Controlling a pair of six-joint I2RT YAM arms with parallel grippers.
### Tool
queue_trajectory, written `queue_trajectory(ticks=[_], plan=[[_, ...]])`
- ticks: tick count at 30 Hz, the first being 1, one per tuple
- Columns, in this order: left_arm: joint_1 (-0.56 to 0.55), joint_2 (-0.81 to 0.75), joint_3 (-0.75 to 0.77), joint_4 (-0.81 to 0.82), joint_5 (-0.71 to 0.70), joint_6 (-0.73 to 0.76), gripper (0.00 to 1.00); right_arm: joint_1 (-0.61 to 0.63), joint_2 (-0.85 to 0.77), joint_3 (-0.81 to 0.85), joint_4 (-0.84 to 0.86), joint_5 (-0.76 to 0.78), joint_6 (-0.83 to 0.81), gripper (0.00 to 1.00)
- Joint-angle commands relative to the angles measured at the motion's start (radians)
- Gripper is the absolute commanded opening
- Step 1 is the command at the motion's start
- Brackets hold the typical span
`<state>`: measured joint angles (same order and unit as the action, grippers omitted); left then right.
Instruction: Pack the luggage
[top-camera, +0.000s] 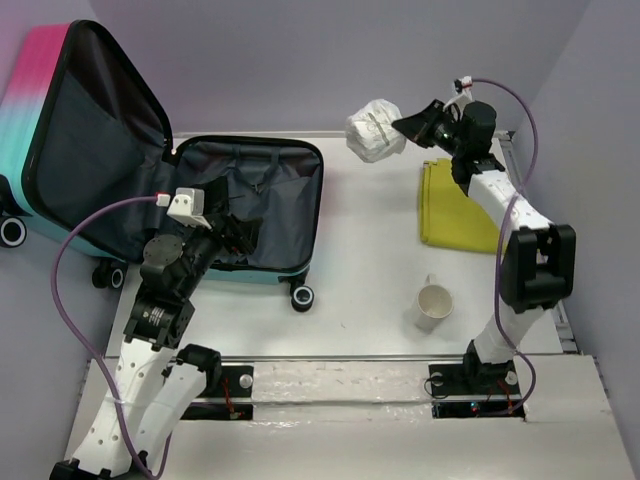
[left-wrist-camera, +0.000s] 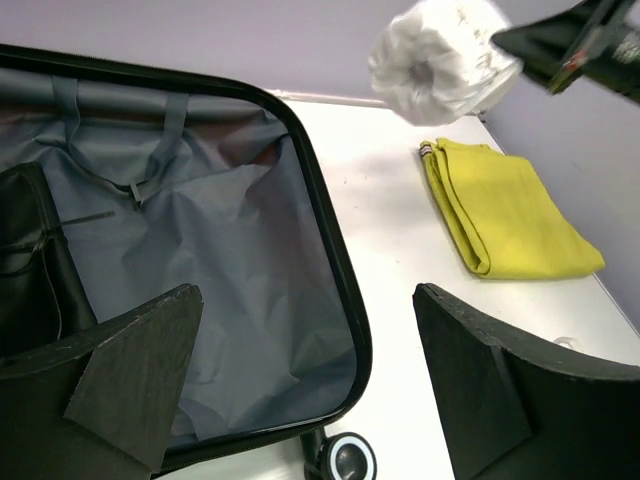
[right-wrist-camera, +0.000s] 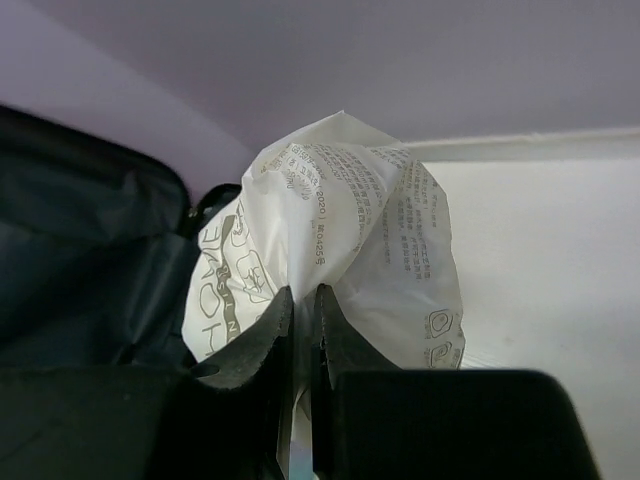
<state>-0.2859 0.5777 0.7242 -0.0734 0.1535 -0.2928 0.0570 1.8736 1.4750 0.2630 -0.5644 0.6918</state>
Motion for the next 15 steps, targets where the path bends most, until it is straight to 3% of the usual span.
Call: queue_trajectory(ticks=[1, 8, 10, 11, 12, 13, 15], plan=[[0.004, -0.029, 0.026, 0.050, 0.003, 0.004, 0.99, 0.162, -0.215, -0.051, 0.105, 0.041, -0.077, 0.07], [0.005, -0.036, 0.026, 0.047, -0.005, 0.004, 0.99, 0.403, -0.156, 0.027, 0.072, 0.086, -0.049, 0.08], [0.005, -0.038, 0.026, 0.044, -0.011, 0.004, 0.99, 0.443, -0.100, 0.103, 0.029, 0.067, -0.061, 0.56], [0.005, -0.039, 0.026, 0.044, -0.018, 0.004, 0.99, 0.457, -0.038, 0.192, -0.087, 0.042, -0.077, 0.86], [0.005, -0.041, 0.026, 0.043, -0.019, 0.006, 0.99, 0.469, -0.018, 0.192, -0.134, 0.037, -0.098, 0.87], [0.005, -0.041, 0.026, 0.041, -0.022, 0.006, 0.99, 0.469, -0.014, 0.218, -0.168, 0.046, -0.129, 0.95], [0.005, -0.041, 0.026, 0.040, -0.020, 0.004, 0.99, 0.469, -0.051, 0.161, -0.186, 0.095, -0.179, 0.95]])
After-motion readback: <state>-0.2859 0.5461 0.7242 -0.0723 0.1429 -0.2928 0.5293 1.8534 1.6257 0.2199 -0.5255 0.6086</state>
